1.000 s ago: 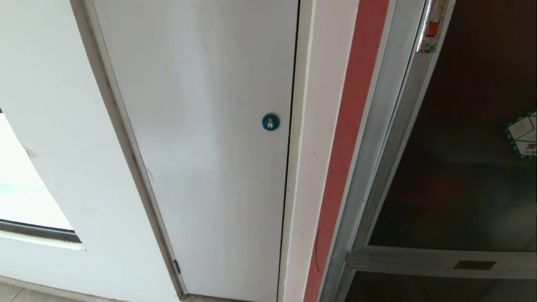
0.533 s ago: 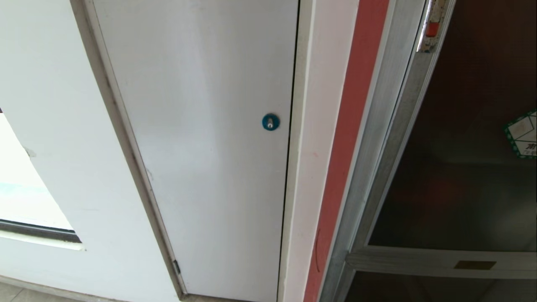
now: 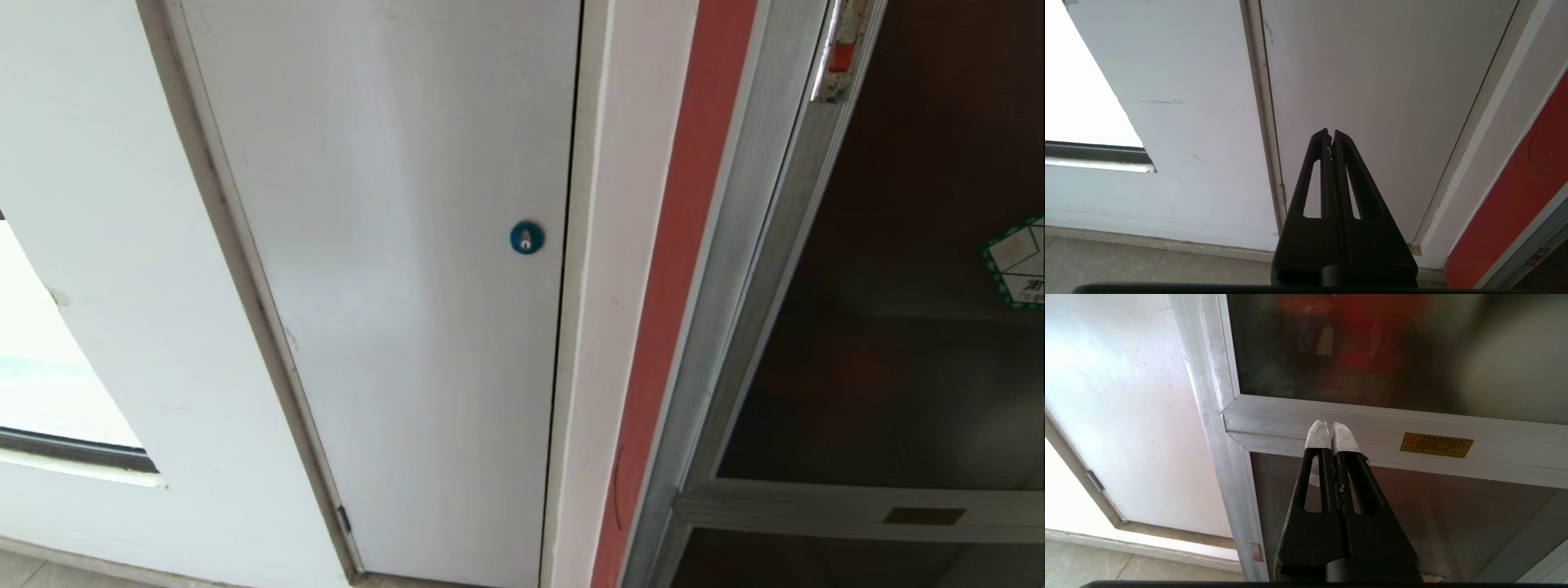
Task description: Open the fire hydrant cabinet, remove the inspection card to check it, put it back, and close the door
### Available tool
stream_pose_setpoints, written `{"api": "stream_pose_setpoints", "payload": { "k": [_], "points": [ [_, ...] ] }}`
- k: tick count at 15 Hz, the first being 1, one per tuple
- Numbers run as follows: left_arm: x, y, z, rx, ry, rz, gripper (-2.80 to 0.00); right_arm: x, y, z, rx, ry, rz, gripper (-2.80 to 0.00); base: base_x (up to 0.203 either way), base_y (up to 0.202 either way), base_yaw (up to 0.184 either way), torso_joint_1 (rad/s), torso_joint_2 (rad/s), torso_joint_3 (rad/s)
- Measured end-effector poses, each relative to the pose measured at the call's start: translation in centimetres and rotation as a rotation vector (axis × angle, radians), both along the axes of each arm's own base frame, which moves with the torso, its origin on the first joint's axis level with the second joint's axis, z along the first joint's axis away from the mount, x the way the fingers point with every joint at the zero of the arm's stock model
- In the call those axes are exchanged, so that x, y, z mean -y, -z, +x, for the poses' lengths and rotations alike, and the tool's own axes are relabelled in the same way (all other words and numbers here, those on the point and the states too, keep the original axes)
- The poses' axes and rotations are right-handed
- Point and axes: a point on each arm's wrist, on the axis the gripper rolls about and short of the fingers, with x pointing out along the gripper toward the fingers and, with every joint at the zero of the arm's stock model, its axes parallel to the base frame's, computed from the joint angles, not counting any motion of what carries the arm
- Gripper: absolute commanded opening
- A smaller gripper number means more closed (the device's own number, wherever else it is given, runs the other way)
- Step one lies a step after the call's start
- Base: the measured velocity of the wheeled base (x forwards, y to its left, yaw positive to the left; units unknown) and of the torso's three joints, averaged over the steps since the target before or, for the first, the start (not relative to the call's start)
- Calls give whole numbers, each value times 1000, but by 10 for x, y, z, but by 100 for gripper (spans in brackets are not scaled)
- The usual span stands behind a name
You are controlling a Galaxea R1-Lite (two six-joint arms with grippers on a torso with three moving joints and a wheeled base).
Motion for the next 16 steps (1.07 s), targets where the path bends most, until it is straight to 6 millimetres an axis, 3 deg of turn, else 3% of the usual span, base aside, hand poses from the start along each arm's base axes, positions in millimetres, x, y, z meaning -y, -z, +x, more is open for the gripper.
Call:
{"api": "stream_pose_setpoints", "payload": {
  "k": [16],
  "points": [
    [0, 0, 0, 0, 1, 0, -280, 0, 0, 0, 0, 1, 7, -280, 0, 0, 0, 0, 0, 0]
  ]
}}
